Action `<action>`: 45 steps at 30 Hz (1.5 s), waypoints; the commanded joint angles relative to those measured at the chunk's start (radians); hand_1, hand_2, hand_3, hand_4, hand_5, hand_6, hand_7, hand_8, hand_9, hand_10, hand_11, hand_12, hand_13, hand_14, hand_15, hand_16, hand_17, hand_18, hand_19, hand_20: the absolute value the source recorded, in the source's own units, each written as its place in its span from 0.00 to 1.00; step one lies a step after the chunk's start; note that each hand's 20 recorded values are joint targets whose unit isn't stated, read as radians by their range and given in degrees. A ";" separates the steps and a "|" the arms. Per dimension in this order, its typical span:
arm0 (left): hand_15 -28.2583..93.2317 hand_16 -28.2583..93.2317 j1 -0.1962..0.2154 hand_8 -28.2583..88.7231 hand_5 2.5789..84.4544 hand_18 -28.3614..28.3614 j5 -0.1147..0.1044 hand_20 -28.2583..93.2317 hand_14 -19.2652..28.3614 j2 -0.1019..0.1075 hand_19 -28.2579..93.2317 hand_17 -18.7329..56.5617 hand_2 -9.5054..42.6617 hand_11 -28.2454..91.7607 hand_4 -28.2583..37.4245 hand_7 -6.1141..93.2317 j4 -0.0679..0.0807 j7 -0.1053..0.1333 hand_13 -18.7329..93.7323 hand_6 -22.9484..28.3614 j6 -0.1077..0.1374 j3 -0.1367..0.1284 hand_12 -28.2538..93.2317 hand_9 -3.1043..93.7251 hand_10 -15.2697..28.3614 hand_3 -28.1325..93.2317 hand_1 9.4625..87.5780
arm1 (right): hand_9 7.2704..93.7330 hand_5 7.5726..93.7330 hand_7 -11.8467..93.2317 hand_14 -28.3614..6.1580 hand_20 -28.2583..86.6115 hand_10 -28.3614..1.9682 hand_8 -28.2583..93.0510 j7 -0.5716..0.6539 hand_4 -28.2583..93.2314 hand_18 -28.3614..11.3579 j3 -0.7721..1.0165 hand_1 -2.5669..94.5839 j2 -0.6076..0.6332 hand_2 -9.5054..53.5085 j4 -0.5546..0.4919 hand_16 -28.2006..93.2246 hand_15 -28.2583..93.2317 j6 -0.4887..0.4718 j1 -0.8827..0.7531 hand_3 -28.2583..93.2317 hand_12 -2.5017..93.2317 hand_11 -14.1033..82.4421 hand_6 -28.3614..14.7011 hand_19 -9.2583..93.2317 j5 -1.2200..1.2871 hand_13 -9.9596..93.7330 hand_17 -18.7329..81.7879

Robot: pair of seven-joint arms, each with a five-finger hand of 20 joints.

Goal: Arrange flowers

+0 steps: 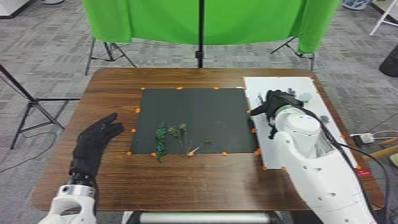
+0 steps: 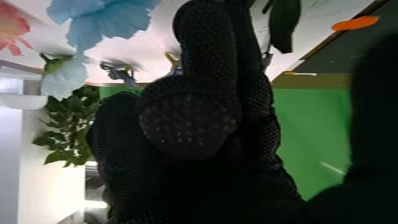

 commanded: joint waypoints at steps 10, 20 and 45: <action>0.35 0.27 0.006 0.21 0.53 0.69 0.003 0.42 0.74 -0.006 0.25 0.38 0.15 0.40 0.20 0.19 0.005 -0.008 0.52 0.50 -0.009 -0.001 0.37 0.51 0.64 0.76 0.23 | 0.99 0.90 0.31 0.80 0.66 0.56 0.40 -0.022 0.20 0.55 -0.048 0.65 0.041 0.01 -0.138 0.44 0.74 0.219 -0.083 0.63 0.29 0.54 0.57 1.00 -0.006 1.00 0.91; 0.35 0.27 0.004 0.21 0.53 0.69 0.004 0.42 0.74 -0.005 0.25 0.38 0.15 0.40 0.20 0.19 0.005 -0.009 0.52 0.50 -0.015 0.001 0.37 0.51 0.64 0.76 0.23 | 0.99 0.90 0.33 0.81 0.68 0.57 0.39 -0.085 0.20 0.54 -0.161 0.64 0.092 0.00 -0.233 0.43 0.76 0.268 -0.164 0.66 0.29 0.55 0.57 1.00 -0.088 1.00 0.91; 0.35 0.27 -0.002 0.21 0.53 0.69 0.005 0.41 0.74 -0.006 0.25 0.38 0.15 0.40 0.20 0.19 0.007 -0.010 0.52 0.50 -0.021 0.008 0.37 0.51 0.64 0.76 0.23 | 0.98 0.89 0.33 0.81 0.67 0.56 0.35 -0.064 0.19 0.56 -0.211 0.53 0.018 0.00 -0.248 0.43 0.74 0.173 -0.203 0.66 0.28 0.54 0.57 1.00 0.000 1.00 0.91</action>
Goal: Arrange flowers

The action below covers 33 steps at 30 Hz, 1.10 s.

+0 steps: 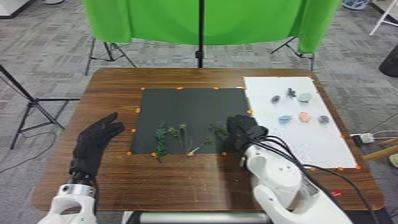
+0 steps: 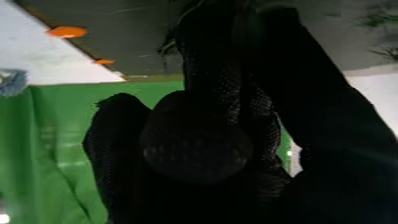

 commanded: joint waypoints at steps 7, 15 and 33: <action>0.35 0.27 0.001 0.21 0.53 0.69 0.005 0.41 0.74 -0.007 0.25 0.38 0.14 0.40 0.20 0.19 0.006 -0.007 0.52 0.50 -0.015 0.009 0.37 0.51 0.64 0.77 0.23 | 0.98 0.88 0.35 0.80 0.66 0.55 0.21 -0.009 0.18 0.56 0.026 0.46 -0.087 0.00 0.055 0.43 0.73 -0.015 0.047 0.70 0.28 0.54 0.58 1.00 -0.001 1.00 0.90; 0.35 0.27 0.002 0.21 0.53 0.69 0.006 0.41 0.74 -0.007 0.25 0.38 0.14 0.40 0.20 0.19 0.005 -0.009 0.52 0.50 -0.012 0.007 0.37 0.51 0.64 0.76 0.23 | 0.97 0.88 0.36 0.80 0.66 0.54 0.17 0.013 0.18 0.55 0.055 0.42 -0.079 0.00 -0.016 0.44 0.73 -0.047 0.037 0.69 0.28 0.53 0.58 1.00 0.096 1.00 0.90; 0.35 0.27 -0.001 0.21 0.53 0.69 0.004 0.41 0.74 -0.005 0.25 0.38 0.14 0.40 0.20 0.19 0.006 -0.009 0.52 0.50 -0.010 0.011 0.37 0.51 0.64 0.76 0.23 | 0.88 0.75 0.27 0.67 0.71 0.43 0.17 0.088 0.16 0.43 0.344 0.41 0.055 0.08 -0.058 0.51 0.67 -0.132 0.043 0.71 0.28 0.40 0.62 1.00 0.085 0.95 0.81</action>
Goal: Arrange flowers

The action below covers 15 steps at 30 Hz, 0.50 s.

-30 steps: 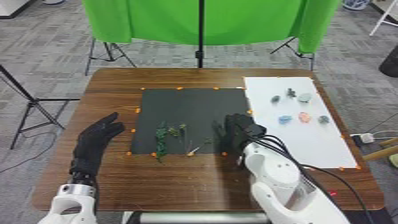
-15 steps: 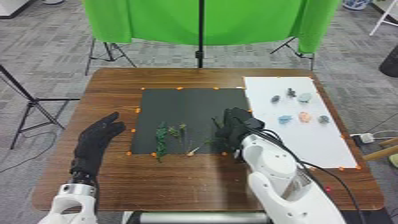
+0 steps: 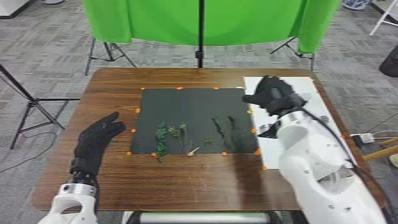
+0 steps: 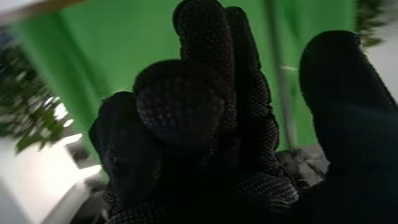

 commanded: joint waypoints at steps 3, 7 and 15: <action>0.35 0.27 0.002 0.21 0.53 0.69 0.004 0.41 0.74 -0.003 0.25 0.38 0.14 0.40 0.20 0.19 0.007 -0.009 0.52 0.50 -0.007 0.005 0.37 0.51 0.64 0.76 0.23 | 0.87 0.72 0.24 0.66 0.70 0.42 0.18 0.045 0.16 0.43 0.100 0.41 0.072 0.05 0.092 0.51 0.67 -0.231 -0.002 0.70 0.27 0.38 0.63 1.00 -0.090 0.95 0.80; 0.35 0.27 0.007 0.21 0.53 0.69 0.004 0.41 0.74 -0.003 0.25 0.38 0.14 0.40 0.20 0.19 0.006 -0.011 0.52 0.50 -0.007 0.004 0.37 0.51 0.64 0.76 0.23 | 0.86 0.69 0.23 0.67 0.69 0.42 0.18 0.035 0.16 0.45 0.106 0.41 0.061 0.00 0.163 0.50 0.68 -0.204 -0.005 0.69 0.27 0.37 0.65 1.00 -0.102 0.95 0.80; 0.35 0.27 0.004 0.21 0.53 0.69 0.005 0.41 0.74 -0.007 0.25 0.38 0.14 0.40 0.20 0.19 0.008 -0.007 0.52 0.50 -0.009 0.007 0.37 0.51 0.64 0.76 0.23 | 0.85 0.64 0.22 0.72 0.68 0.43 0.17 0.001 0.15 0.49 0.097 0.41 0.030 0.00 0.243 0.50 0.67 -0.138 0.000 0.70 0.26 0.36 0.67 1.00 -0.166 0.98 0.83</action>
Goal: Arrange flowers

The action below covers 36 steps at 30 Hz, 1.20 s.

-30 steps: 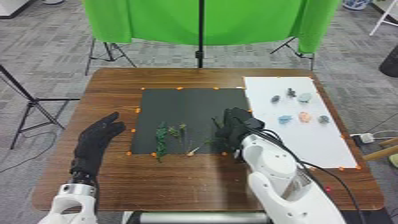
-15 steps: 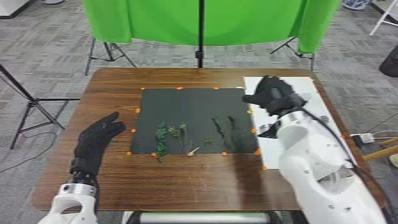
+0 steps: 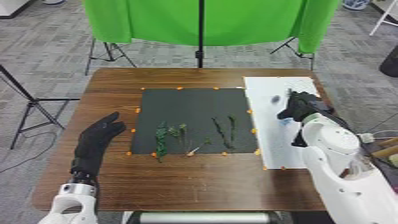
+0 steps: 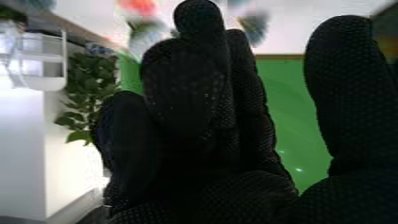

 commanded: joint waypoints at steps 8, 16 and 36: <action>0.35 0.27 0.010 0.21 0.53 0.69 -0.001 0.41 0.74 -0.012 0.25 0.38 0.14 0.40 0.20 0.19 0.007 -0.004 0.52 0.50 -0.005 0.002 0.37 0.51 0.64 0.76 0.23 | 0.83 0.64 0.23 0.74 0.67 0.44 0.17 -0.086 0.15 0.49 0.003 0.46 -0.053 0.00 0.113 0.50 0.66 0.192 -0.072 0.71 0.25 0.35 0.68 1.00 -0.052 0.98 0.83; 0.35 0.27 0.008 0.21 0.53 0.69 -0.002 0.41 0.74 -0.015 0.25 0.38 0.15 0.40 0.20 0.19 0.011 -0.004 0.52 0.50 -0.004 0.000 0.37 0.51 0.64 0.76 0.23 | 0.97 0.80 0.28 0.78 0.66 0.63 0.36 -0.130 0.51 0.52 -0.019 0.89 -0.064 0.00 0.175 0.49 0.68 0.370 -0.110 0.10 0.40 0.25 0.61 1.00 -0.050 1.00 0.86; 0.35 0.27 0.014 0.20 0.52 0.69 -0.152 0.42 0.74 -0.002 0.25 0.40 0.18 0.40 0.15 0.20 0.017 0.123 0.52 0.50 0.166 -0.019 0.37 0.51 0.65 0.77 0.20 | 1.00 0.86 0.31 0.81 0.66 0.61 0.36 -0.274 0.22 0.55 -0.460 0.79 -0.069 0.00 0.050 0.48 0.70 0.265 0.499 0.51 0.43 0.28 0.58 1.00 0.245 1.00 0.88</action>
